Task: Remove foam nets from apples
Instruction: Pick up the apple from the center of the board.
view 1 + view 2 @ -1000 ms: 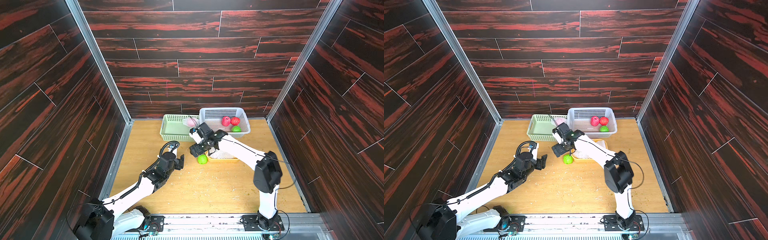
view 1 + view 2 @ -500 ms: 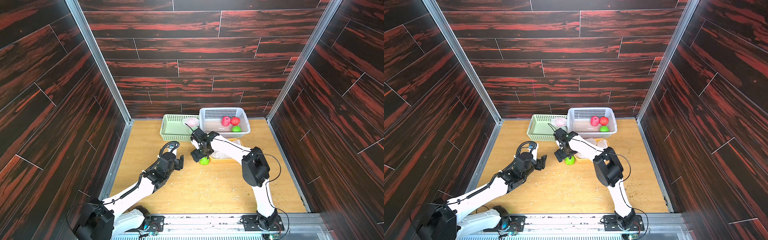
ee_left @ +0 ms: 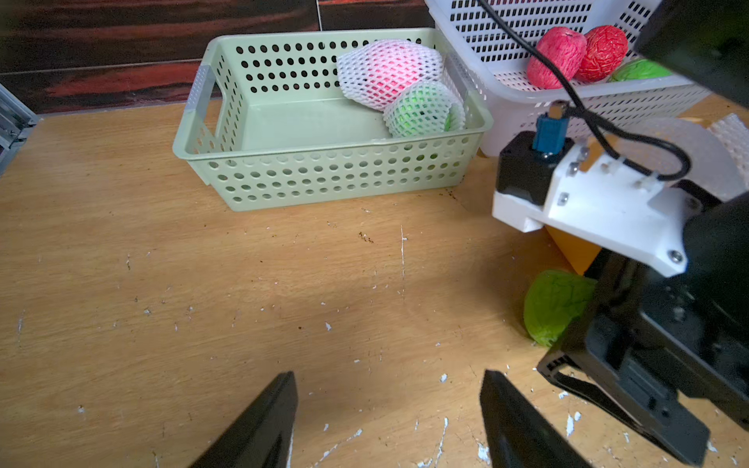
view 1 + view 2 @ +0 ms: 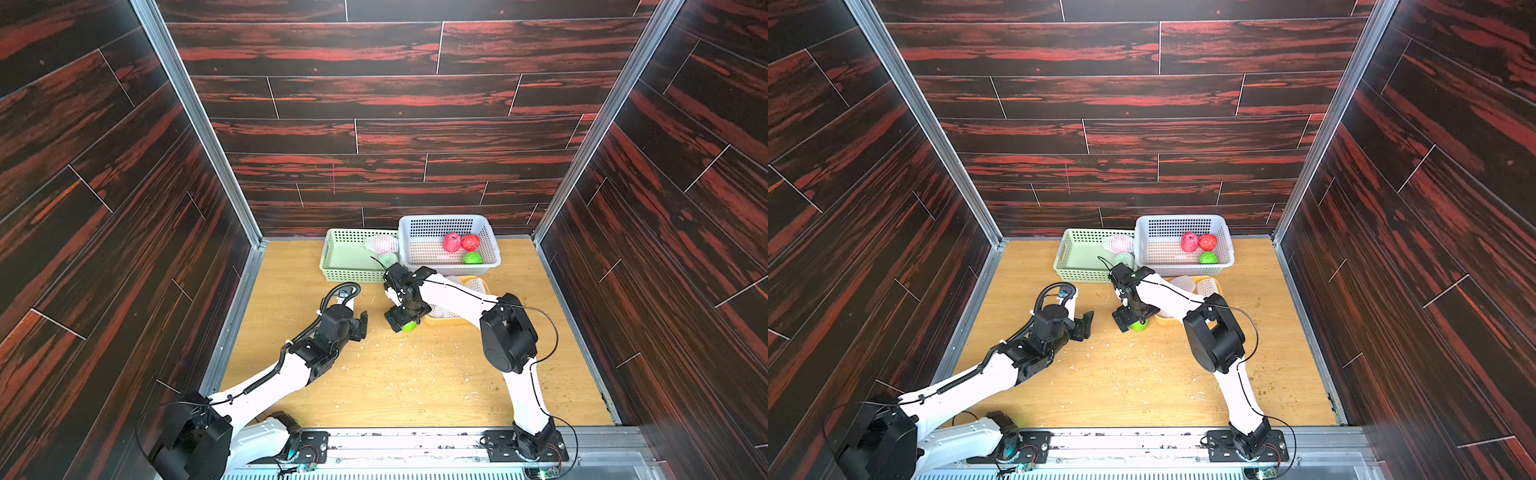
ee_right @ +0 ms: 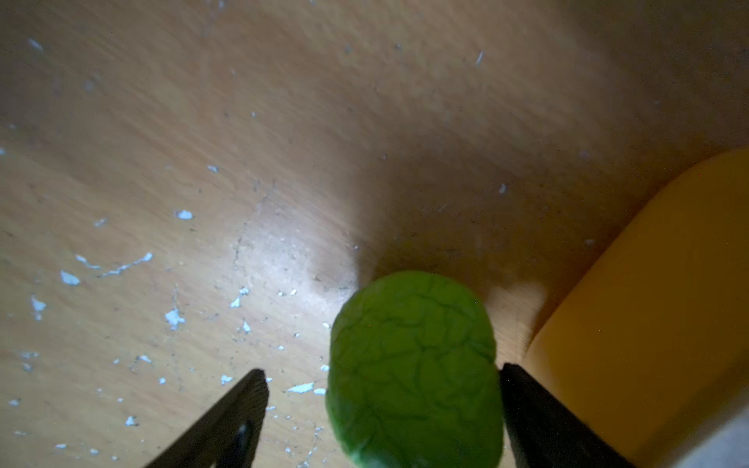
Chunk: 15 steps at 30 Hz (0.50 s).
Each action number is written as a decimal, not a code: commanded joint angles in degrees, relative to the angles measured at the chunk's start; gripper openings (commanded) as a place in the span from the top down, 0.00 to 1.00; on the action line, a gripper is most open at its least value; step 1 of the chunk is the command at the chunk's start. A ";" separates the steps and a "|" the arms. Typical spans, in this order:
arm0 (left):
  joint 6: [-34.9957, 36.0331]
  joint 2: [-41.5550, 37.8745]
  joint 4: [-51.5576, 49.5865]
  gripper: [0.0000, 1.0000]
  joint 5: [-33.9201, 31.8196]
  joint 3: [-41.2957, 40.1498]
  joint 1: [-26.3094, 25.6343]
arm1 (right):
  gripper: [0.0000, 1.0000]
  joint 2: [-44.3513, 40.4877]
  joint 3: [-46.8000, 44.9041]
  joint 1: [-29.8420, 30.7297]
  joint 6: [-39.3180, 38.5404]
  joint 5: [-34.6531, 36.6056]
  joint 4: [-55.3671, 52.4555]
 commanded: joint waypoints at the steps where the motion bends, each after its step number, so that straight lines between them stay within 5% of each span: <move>1: -0.77 0.21 0.77 0.24 -0.16 0.14 0.38 | 0.07 1.32 -1.14 0.87 -1.50 -0.94 -0.28; 5: -0.50 -0.01 0.91 0.24 -0.29 0.27 0.36 | 0.12 1.48 -2.07 0.96 -1.34 -1.25 2.12; 15: 0.14 0.12 2.29 0.23 1.53 1.08 0.37 | 0.48 -0.39 -0.54 0.67 -2.06 -1.76 5.51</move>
